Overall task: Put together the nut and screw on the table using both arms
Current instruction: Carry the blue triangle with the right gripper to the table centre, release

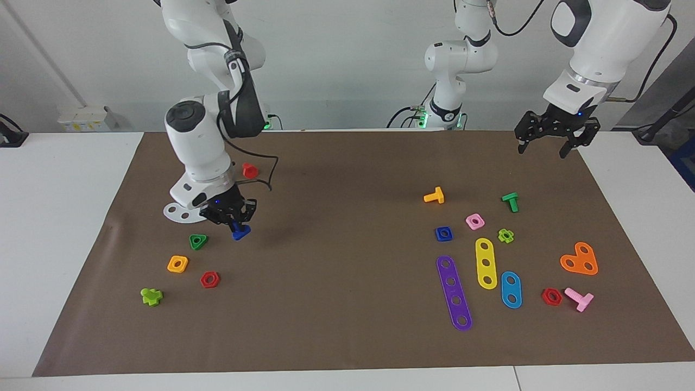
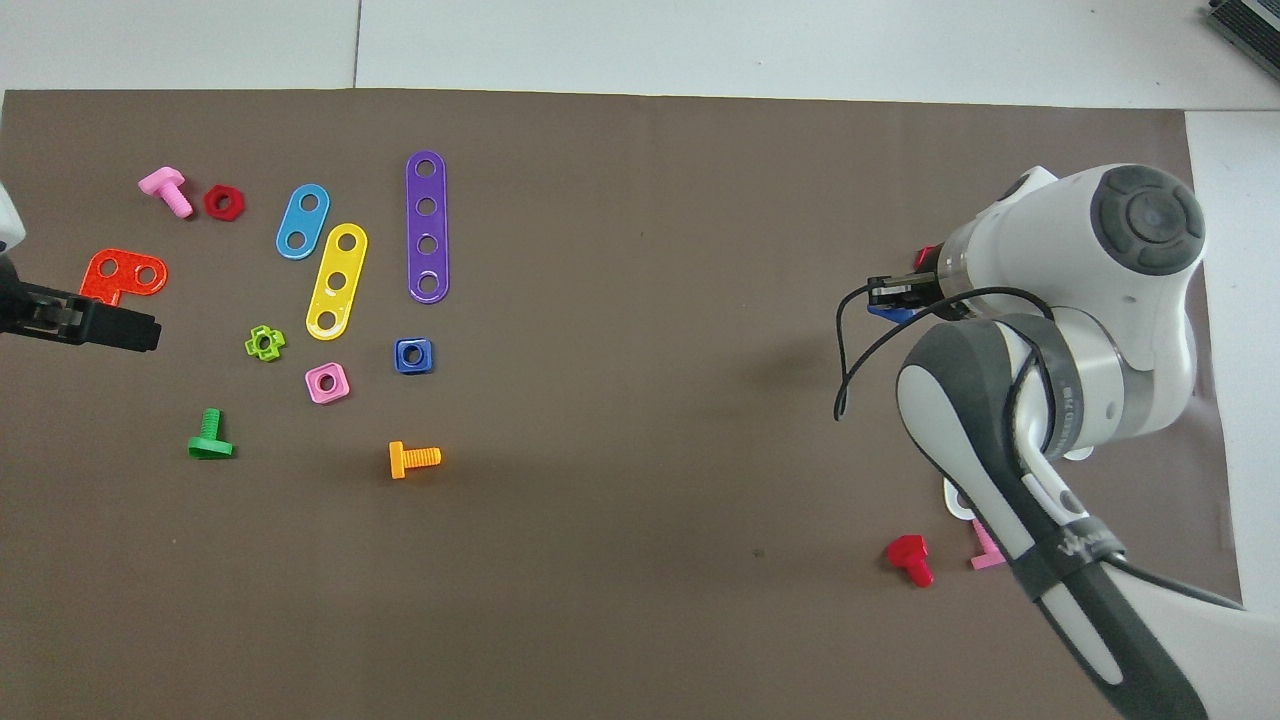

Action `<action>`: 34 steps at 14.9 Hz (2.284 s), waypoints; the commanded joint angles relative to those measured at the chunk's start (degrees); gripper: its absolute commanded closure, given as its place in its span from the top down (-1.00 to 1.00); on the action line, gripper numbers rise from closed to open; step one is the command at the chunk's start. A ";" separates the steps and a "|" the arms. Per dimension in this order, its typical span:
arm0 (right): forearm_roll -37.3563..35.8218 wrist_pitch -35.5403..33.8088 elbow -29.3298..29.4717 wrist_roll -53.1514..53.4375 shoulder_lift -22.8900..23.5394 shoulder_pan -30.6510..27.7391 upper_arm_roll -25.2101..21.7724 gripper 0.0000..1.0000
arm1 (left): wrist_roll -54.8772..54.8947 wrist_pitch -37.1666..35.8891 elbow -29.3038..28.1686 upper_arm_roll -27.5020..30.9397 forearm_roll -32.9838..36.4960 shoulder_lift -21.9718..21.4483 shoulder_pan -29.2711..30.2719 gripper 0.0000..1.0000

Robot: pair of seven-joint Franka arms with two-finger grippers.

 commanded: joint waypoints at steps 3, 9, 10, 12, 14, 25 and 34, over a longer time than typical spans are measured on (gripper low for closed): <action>-2.69 -0.61 5.08 20.31 2.67 10.75 0.17 -1.00 | 0.12 -0.39 -1.17 -0.18 -0.44 -1.36 0.59 1.00; -2.77 2.73 12.73 34.14 12.50 20.95 0.17 -1.00 | 0.12 -0.39 -1.17 -0.18 -0.44 -1.45 0.59 1.00; -3.13 3.78 12.73 36.06 14.43 23.40 0.08 -1.00 | 0.12 -0.39 -1.17 -0.18 -0.44 -1.36 0.59 1.00; -6.80 8.16 12.38 39.49 17.87 24.40 0.08 -1.00 | 0.12 -0.39 -1.17 -0.18 -0.44 -1.36 0.59 1.00; -7.61 9.24 11.86 39.59 18.23 23.78 0.08 -1.00 | 0.21 -1.26 -1.26 -0.18 -0.44 -1.53 0.59 1.00; -8.40 13.90 6.49 43.37 17.45 24.31 -0.09 1.00 | 0.12 -0.48 -1.70 -0.36 -0.44 -1.97 0.32 1.00; -7.09 -0.06 6.23 33.47 0.93 12.91 -0.18 1.00 | -6.10 10.15 -7.66 -0.79 -0.44 -1.54 -0.55 1.00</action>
